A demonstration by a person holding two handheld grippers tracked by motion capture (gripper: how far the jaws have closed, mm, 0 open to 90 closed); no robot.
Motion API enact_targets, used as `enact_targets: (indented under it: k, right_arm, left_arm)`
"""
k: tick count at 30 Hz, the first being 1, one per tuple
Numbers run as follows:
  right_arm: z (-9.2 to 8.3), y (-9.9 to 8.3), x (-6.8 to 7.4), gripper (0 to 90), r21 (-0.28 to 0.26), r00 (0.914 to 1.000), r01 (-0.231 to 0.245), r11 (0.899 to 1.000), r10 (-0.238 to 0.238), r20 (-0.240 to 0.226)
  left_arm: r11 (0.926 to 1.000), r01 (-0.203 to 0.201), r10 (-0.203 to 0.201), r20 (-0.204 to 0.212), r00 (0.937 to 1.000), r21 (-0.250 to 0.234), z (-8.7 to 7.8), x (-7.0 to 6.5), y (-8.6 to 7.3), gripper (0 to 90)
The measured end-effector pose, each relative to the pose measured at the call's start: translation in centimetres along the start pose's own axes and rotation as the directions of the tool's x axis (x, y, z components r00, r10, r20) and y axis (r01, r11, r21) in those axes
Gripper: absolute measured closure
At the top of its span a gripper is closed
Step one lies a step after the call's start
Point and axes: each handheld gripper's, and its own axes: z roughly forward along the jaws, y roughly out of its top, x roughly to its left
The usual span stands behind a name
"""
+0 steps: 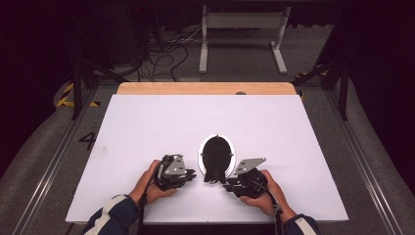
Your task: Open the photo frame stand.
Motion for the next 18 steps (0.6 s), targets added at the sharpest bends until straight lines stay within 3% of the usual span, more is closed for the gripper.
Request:
enact_targets:
  k: [1,2,3,4,6,7,8,10,12,14,15,17,18]
  right_arm:
    - [0.0,0.0,0.0,69.9,-0.003,1.0,-0.003,1.0,0.003,-0.006]
    - [0.0,0.0,0.0,69.9,-0.003,1.0,-0.003,1.0,0.003,-0.006]
    - [0.1,-0.1,-0.2,69.6,-0.013,0.9996,-0.016,1.0,0.016,-0.021]
    - [0.1,-0.1,-0.2,69.6,-0.013,0.9996,-0.016,1.0,0.016,-0.021]
    - [0.2,-0.1,-0.2,68.8,-0.018,0.9993,-0.025,1.0,0.024,-0.028]
    - [0.2,-0.1,-0.2,68.8,-0.018,0.9993,-0.025,1.0,0.024,-0.028]
    - [0.2,-0.1,-0.4,68.0,-0.026,0.9981,-0.048,0.998,0.047,-0.039]
    - [0.2,-0.2,-0.5,67.9,-0.031,0.9969,-0.065,0.997,0.064,-0.047]
    - [0.2,-0.2,-0.7,66.0,-0.043,0.993,-0.099,0.994,0.096,-0.069]
    - [0.2,-0.2,-0.8,65.3,-0.05,0.9901,-0.12,0.992,0.116,-0.08]
    - [0.2,-0.3,-1.1,63.3,-0.061,0.9837,-0.153,0.986,0.146,-0.105]
    - [0.3,-0.4,-1.4,61.8,-0.065,0.9739,-0.199,0.978,0.189,-0.125]
    - [0.3,-0.4,-1.4,61.8,-0.065,0.9739,-0.199,0.978,0.189,-0.125]
  left_arm:
    - [0.9999,0.004,-0.004,-0.005,1.0,-0.011,-1.4,0.2,-1.0,77.5]
    - [0.9999,0.004,-0.004,-0.005,1.0,-0.011,-1.4,0.2,-1.0,76.0]
    - [0.9996,0.005,-0.006,-0.018,0.9998,-0.026,-3.1,0.2,-2.1,74.2]
    - [0.9996,0.005,-0.006,-0.018,0.9998,-0.026,-3.1,0.2,-2.1,72.4]
    - [0.9979,0.041,-0.043,-0.041,0.9982,-0.05,-5.0,0.2,-3.6,71.1]
    - [0.9979,0.041,-0.043,-0.041,0.9982,-0.05,-5.0,0.2,-3.6,69.8]
    - [0.9965,0.068,-0.071,-0.059,0.9957,-0.048,-5.9,0.2,-4.6,68.5]
    - [0.9956,0.08,-0.082,-0.057,0.995,-0.05,-6.3,0.3,-5.1,67.1]
    - [0.9892,0.128,-0.132,-0.046,0.9902,-0.071,-7.3,0.4,-6.3,63.9]
    - [0.9881,0.139,-0.142,-0.049,0.9886,-0.066,-7.5,0.3,-6.6,63.0]
    - [0.9857,0.157,-0.161,-0.057,0.9854,-0.061,-7.7,0.3,-7.0,62.3]
    - [0.9859,0.159,-0.162,-0.058,0.9851,-0.05,-7.7,0.3,-7.3,61.9]
    - [0.9859,0.159,-0.162,-0.058,0.9851,-0.05,-7.7,0.3,-7.3,61.3]
